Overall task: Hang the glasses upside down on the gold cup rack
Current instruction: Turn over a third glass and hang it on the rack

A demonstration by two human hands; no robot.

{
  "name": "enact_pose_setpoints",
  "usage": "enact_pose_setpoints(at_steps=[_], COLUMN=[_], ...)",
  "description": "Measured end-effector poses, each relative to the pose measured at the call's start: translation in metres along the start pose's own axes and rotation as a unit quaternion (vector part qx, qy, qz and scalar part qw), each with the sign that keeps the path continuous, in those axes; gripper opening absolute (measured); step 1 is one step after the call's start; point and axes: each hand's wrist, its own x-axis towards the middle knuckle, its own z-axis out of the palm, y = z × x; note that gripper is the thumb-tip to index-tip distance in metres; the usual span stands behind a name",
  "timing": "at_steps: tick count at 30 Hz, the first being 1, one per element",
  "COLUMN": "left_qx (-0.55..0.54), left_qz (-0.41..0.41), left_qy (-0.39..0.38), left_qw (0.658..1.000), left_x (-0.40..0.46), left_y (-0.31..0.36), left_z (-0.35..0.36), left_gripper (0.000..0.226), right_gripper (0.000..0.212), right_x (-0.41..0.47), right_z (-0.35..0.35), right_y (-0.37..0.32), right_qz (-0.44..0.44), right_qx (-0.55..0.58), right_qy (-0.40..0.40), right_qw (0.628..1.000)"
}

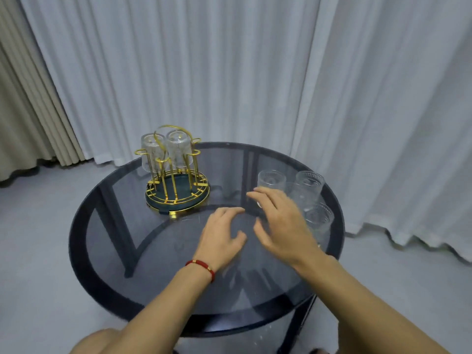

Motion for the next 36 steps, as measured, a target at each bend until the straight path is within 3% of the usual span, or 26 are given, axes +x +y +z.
enact_pose_setpoints(at_steps=[2, 4, 7, 9, 11, 13, 16, 21, 25, 27, 30, 34, 36], left_qx=[-0.023, -0.022, -0.051, -0.096, -0.141, -0.168, -0.188, -0.285, -0.261, -0.238, -0.287, -0.388, -0.443], left_qz=[0.013, 0.025, -0.003, -0.032, -0.047, -0.049, -0.055, -0.075, -0.039, -0.045, -0.113, -0.192, -0.207], left_qy=[-0.020, -0.038, -0.054, -0.061, -0.066, -0.073, -0.083, -0.120, -0.095, -0.038, 0.074, 0.135, 0.113], left_qw=[0.999, 0.999, 0.997, 0.993, 0.987, 0.982, 0.977, 0.948, 0.960, 0.970, 0.948, 0.891, 0.865], left_x=[-0.008, -0.014, -0.016, -0.017, -0.016, -0.016, -0.016, -0.014, -0.004, 0.005, 0.021, 0.037, 0.043], left_y=[0.014, 0.024, 0.028, 0.030, 0.031, 0.032, 0.031, 0.035, 0.028, 0.017, -0.005, -0.030, -0.038], left_z=[0.007, 0.013, 0.016, 0.018, 0.020, 0.021, 0.022, 0.010, -0.009, -0.020, -0.038, -0.053, -0.055], left_gripper=[0.053, 0.053, 0.052, 0.050, 0.047, 0.043, 0.046, 0.067, 0.080, 0.076, 0.066, 0.071, 0.073], right_gripper=[0.059, 0.078, 0.113, 0.112, 0.093, 0.081, 0.082, 0.072, 0.072, 0.074, 0.081, 0.046, 0.040], right_x=[-0.021, -0.034, -0.044, -0.047, -0.048, -0.050, -0.057, -0.060, -0.034, -0.019, 0.005, 0.036, 0.049], right_z=[-0.011, -0.018, -0.018, -0.015, -0.012, -0.011, -0.015, -0.016, -0.002, 0.011, 0.034, 0.063, 0.069], right_y=[0.020, 0.038, 0.061, 0.073, 0.081, 0.084, 0.077, 0.040, 0.016, 0.011, 0.004, -0.006, -0.010], right_qz=[0.053, 0.193, 0.367, 0.422, 0.441, 0.436, 0.400, 0.231, 0.161, 0.148, 0.214, 0.369, 0.369], right_qx=[-0.035, -0.030, 0.115, 0.228, 0.268, 0.256, 0.198, 0.213, 0.287, 0.338, 0.428, 0.630, 0.681], right_qy=[0.057, 0.070, 0.037, 0.014, 0.011, 0.016, -0.008, -0.039, -0.063, -0.080, -0.120, -0.168, -0.145], right_qw=[0.996, 0.978, 0.922, 0.877, 0.856, 0.862, 0.895, 0.949, 0.942, 0.926, 0.870, 0.663, 0.616])
